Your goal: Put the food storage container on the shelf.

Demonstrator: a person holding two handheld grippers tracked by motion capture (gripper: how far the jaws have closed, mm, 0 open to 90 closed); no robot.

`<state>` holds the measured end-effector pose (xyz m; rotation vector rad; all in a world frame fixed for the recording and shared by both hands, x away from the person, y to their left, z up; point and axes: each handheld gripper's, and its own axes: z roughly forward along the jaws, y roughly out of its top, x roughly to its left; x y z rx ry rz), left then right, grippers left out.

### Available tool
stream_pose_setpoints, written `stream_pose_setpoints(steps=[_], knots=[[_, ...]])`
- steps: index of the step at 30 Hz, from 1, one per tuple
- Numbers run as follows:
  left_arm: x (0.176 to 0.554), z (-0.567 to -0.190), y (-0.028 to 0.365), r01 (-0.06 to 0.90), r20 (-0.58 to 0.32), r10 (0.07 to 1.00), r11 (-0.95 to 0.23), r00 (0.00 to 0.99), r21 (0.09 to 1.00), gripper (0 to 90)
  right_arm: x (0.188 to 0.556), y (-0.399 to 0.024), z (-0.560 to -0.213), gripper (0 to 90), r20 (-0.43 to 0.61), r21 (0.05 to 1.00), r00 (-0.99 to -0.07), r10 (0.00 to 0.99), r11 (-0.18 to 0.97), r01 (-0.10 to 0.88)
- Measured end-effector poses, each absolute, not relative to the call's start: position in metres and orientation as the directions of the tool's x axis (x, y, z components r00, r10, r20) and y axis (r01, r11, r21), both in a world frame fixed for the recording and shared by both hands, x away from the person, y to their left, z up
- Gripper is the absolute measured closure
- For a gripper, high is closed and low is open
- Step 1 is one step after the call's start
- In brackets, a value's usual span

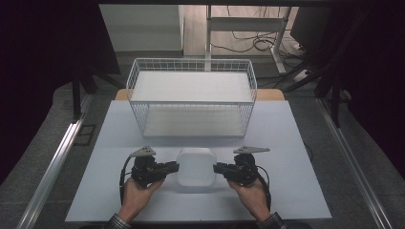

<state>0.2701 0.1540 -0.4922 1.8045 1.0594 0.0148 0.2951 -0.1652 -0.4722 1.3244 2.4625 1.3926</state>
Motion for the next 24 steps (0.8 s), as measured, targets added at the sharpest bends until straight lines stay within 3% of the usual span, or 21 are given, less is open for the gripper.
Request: stream_pose_setpoints(steps=[24], knots=[[0.280,-0.444,0.157,0.551,-0.341,0.689,-0.101,0.640,0.829,80.0,0.309,-0.161,-0.431,78.6,0.286,0.808,-0.701,0.653,0.230,0.543]])
